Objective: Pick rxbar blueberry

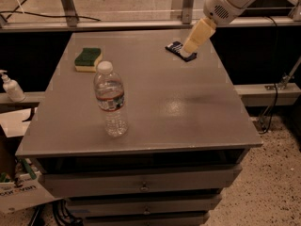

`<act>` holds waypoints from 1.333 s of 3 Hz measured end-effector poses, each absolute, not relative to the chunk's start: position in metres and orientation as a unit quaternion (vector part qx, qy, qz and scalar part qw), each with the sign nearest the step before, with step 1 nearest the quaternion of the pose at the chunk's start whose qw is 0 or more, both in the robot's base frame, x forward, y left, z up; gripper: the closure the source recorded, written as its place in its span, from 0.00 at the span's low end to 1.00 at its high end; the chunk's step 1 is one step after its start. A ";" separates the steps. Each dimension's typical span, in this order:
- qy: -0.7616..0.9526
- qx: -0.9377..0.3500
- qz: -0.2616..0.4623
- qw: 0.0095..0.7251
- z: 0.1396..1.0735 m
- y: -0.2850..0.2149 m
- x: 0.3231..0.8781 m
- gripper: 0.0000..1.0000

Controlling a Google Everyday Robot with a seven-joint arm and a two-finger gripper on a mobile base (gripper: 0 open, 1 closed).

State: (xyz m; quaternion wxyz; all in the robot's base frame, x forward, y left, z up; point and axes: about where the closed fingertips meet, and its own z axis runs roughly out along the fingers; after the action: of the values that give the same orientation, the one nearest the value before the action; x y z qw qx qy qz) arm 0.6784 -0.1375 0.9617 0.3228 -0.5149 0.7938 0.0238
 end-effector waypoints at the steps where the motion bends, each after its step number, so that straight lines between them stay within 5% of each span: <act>1: 0.794 -0.515 0.024 0.323 0.962 -0.137 0.678 0.00; 4: 0.838 -0.417 0.086 0.341 0.904 -0.168 0.745 0.00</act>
Offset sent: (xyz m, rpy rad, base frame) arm 0.0314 -0.0401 -0.0372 0.0955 0.0316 -0.1291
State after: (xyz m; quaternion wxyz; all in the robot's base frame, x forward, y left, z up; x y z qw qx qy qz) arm 0.7455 -0.1683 0.9043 0.3412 -0.4168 0.8381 0.0861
